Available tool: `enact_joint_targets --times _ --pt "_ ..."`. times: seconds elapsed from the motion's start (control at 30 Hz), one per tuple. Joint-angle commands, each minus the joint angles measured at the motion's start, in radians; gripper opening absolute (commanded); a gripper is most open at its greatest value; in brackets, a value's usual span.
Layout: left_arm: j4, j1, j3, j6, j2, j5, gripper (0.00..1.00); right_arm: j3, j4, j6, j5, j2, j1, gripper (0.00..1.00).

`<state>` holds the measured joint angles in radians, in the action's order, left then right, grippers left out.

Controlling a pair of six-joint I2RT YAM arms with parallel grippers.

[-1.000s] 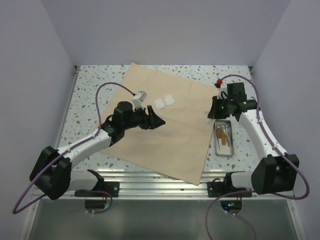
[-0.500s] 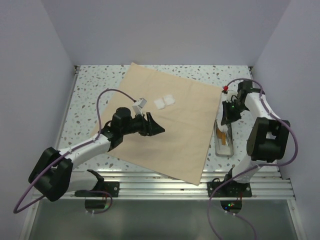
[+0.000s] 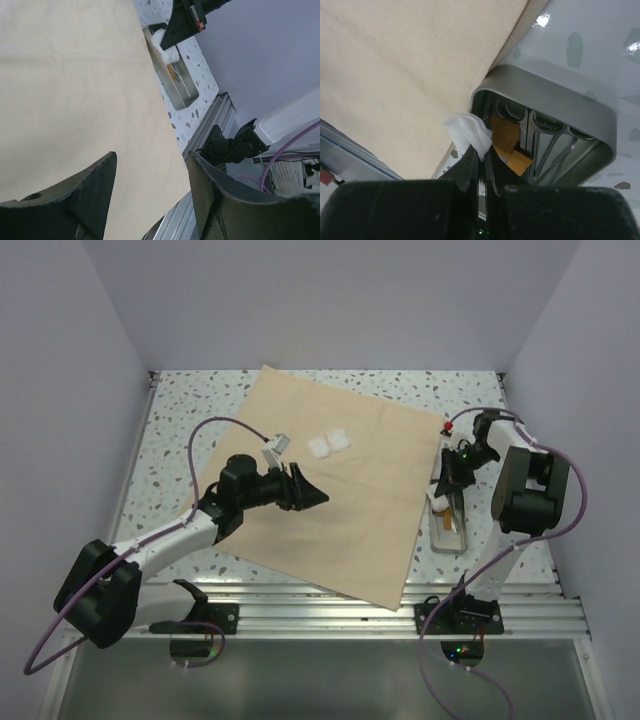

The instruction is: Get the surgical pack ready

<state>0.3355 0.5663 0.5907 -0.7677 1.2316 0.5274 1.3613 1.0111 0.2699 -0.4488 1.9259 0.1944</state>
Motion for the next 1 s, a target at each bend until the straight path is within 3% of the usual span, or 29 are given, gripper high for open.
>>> enact_joint_targets --times 0.0,0.13,0.23,0.37,0.6,0.73,0.97 --pt "0.053 -0.013 -0.009 -0.007 -0.014 0.023 0.62 0.035 0.035 0.002 -0.021 0.019 0.013 0.0" --pt "0.066 -0.011 -0.012 -0.013 -0.007 0.032 0.62 0.036 0.026 -0.037 0.036 0.033 0.014 0.01" --pt "0.069 -0.013 -0.012 -0.013 -0.004 0.034 0.62 0.038 0.015 -0.054 0.062 0.031 0.013 0.1" --pt "0.066 -0.013 -0.017 -0.012 -0.004 0.036 0.62 0.045 0.011 -0.067 0.094 0.031 0.014 0.13" --pt "0.066 -0.013 -0.02 -0.012 -0.001 0.037 0.62 0.05 -0.005 -0.09 0.13 0.007 0.013 0.3" --pt "0.021 -0.013 -0.009 -0.001 -0.003 0.008 0.64 0.044 -0.014 -0.109 0.131 -0.019 0.011 0.47" --pt "-0.084 -0.011 0.035 0.045 0.002 -0.061 0.68 0.058 -0.009 -0.161 0.327 -0.128 0.001 0.58"
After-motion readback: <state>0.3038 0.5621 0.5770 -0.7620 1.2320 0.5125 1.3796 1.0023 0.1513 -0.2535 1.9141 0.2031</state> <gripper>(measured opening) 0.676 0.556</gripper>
